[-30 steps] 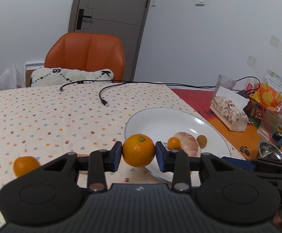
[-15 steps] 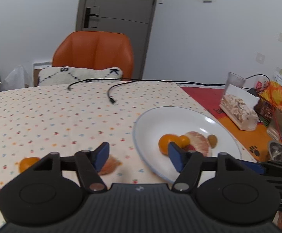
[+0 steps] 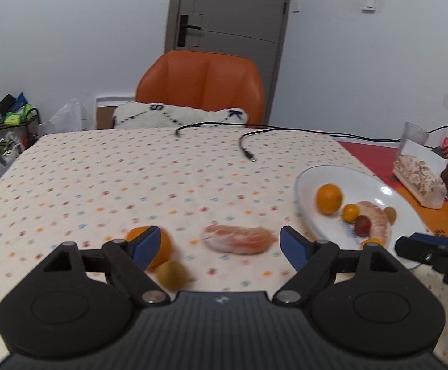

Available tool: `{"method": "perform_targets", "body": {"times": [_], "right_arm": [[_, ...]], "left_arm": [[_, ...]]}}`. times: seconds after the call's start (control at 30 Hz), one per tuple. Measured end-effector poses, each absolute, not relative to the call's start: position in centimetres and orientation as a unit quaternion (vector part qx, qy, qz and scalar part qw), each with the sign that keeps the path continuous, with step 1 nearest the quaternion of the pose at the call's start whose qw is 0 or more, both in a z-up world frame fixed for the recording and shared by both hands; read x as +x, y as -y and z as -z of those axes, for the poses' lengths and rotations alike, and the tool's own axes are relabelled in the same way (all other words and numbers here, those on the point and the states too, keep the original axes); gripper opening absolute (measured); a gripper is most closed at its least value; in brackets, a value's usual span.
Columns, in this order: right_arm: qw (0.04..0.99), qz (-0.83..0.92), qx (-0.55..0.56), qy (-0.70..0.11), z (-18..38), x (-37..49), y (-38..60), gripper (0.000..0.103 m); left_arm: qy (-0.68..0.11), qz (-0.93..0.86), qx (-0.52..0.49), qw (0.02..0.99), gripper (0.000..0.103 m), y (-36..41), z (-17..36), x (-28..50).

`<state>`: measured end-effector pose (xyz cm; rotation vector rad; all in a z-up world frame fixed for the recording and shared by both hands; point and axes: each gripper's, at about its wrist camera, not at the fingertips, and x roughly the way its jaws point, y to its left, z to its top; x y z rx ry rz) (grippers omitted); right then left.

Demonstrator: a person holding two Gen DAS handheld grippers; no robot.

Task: Organize fruits
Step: 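Move both open tools back to the remaining fruits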

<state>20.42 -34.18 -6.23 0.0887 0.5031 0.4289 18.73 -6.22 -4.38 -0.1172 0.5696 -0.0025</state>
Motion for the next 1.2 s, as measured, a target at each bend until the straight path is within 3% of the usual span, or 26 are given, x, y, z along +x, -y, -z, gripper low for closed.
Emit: {"method": "perform_targets", "body": {"times": [0.53, 0.77, 1.2], "right_arm": [[0.940, -0.239, 0.033, -0.243, 5.8, 19.8, 30.8, 0.055], [0.936, -0.254, 0.034, -0.240, 5.6, 19.7, 29.6, 0.066], [0.928, -0.285, 0.037, -0.237, 5.4, 19.3, 27.2, 0.075]], "left_arm": [[-0.274, -0.035, -0.064, 0.959, 0.085, 1.9, 4.2, 16.1], [-0.278, -0.047, -0.074, 0.957, 0.085, 0.6, 4.8, 14.8], [-0.281, -0.061, -0.092, 0.953, 0.085, -1.9, 5.4, 13.2]]}}
